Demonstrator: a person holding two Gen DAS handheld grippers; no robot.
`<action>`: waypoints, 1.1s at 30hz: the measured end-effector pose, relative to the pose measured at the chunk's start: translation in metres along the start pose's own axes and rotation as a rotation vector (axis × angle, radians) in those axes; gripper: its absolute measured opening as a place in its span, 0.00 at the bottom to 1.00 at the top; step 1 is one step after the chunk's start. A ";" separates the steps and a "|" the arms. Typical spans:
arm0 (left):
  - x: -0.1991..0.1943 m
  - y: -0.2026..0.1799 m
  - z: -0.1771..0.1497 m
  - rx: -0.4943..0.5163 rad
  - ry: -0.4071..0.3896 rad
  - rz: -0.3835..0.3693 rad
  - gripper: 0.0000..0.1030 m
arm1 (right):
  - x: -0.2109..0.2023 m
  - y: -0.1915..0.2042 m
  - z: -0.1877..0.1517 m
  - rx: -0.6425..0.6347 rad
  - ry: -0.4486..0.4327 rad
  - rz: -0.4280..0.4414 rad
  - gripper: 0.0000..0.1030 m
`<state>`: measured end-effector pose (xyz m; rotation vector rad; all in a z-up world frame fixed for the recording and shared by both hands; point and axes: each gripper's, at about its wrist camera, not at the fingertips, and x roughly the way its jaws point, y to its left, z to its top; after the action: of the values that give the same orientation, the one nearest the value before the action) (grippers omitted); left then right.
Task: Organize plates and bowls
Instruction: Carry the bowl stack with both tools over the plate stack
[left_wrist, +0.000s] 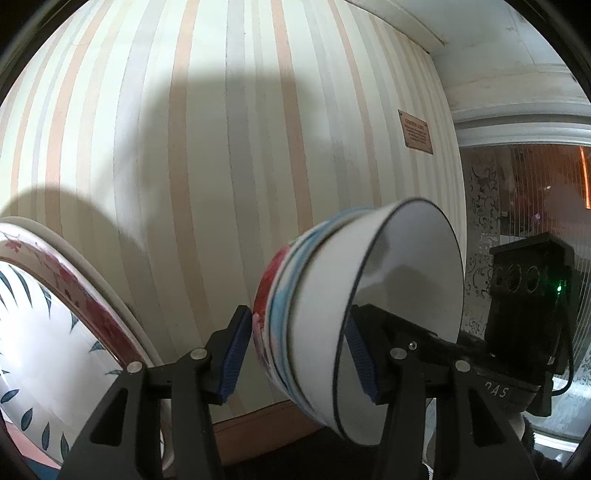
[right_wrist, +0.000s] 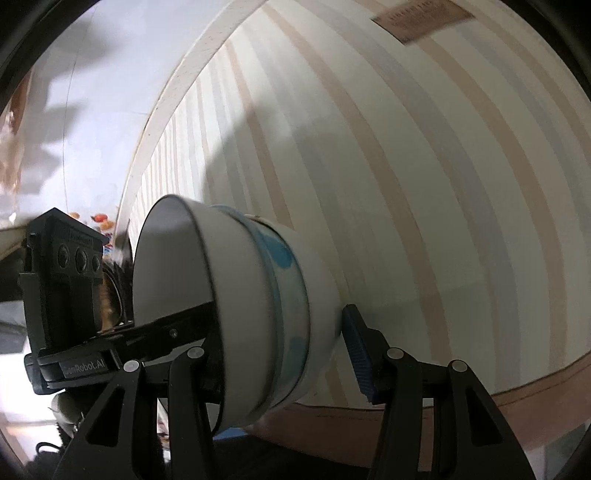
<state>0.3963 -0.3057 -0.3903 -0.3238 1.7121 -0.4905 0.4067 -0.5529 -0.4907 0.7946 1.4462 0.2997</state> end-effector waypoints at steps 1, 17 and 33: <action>-0.001 0.000 0.000 -0.002 -0.001 -0.003 0.47 | 0.000 0.002 0.002 -0.002 0.001 -0.003 0.53; -0.062 0.024 0.004 0.046 -0.066 -0.007 0.48 | -0.004 0.073 -0.001 -0.100 -0.072 -0.014 0.51; -0.119 0.133 -0.041 -0.117 -0.169 0.010 0.48 | 0.074 0.176 -0.043 -0.265 0.036 0.035 0.51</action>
<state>0.3873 -0.1276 -0.3471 -0.4289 1.5796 -0.3466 0.4244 -0.3671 -0.4312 0.6017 1.3919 0.5225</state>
